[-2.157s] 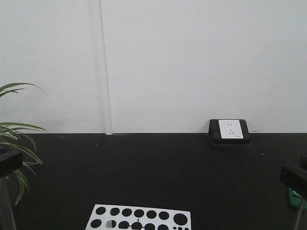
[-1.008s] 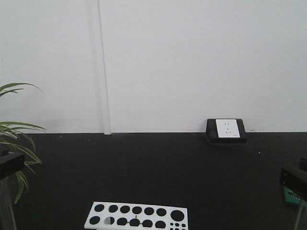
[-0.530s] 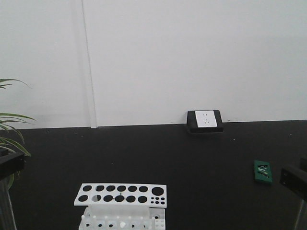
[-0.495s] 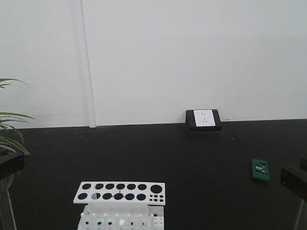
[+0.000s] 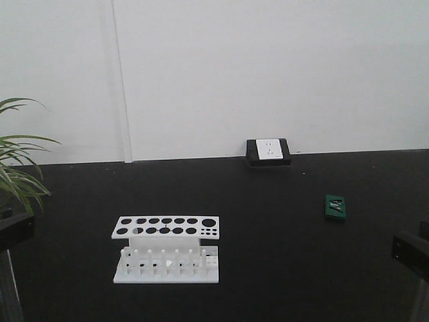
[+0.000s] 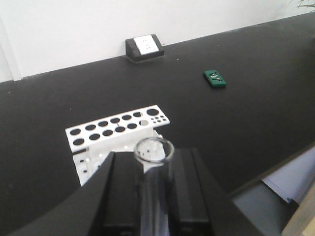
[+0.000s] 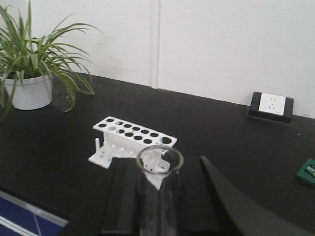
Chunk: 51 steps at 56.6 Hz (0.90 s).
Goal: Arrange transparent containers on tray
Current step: 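Drive the base to the counter with the yellow tray, holding both tubes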
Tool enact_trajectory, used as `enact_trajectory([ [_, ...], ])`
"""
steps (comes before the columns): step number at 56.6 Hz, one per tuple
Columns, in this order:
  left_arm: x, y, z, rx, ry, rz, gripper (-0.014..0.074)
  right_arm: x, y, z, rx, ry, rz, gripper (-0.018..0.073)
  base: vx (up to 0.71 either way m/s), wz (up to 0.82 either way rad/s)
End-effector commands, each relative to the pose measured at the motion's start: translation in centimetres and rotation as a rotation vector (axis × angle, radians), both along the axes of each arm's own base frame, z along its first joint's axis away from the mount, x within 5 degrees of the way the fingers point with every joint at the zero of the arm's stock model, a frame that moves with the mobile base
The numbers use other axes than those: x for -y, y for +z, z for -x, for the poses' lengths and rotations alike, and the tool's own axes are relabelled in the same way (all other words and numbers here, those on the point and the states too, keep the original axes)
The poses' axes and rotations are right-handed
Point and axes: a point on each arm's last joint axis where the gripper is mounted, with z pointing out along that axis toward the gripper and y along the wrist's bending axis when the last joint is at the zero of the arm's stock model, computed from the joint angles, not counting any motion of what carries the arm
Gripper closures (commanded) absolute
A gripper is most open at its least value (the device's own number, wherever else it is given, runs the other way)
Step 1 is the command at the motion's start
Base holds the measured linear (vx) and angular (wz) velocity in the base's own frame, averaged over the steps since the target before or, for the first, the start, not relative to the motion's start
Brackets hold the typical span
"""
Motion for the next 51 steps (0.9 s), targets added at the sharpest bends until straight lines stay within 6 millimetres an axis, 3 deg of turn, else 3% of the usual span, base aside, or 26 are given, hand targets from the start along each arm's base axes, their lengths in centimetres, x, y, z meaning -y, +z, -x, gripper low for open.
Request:
enact_trajectory([
  [1, -0.09, 1.92, 0.23, 0.104, 0.01, 0.058, 0.0596, 0.02, 1.92, 0.21, 0.105, 0.011, -0.05, 0.0568, -0.29, 0.04],
  [21, -0.09, 1.92, 0.23, 0.104, 0.01, 0.058, 0.0596, 0.01, 1.96, 0.21, 0.107, 0.013, -0.055, 0.0568, -0.31, 0.15],
  [51, -0.09, 1.92, 0.23, 0.104, 0.01, 0.058, 0.0596, 0.01, 1.96, 0.21, 0.107, 0.013, -0.055, 0.0568, -0.31, 0.37],
])
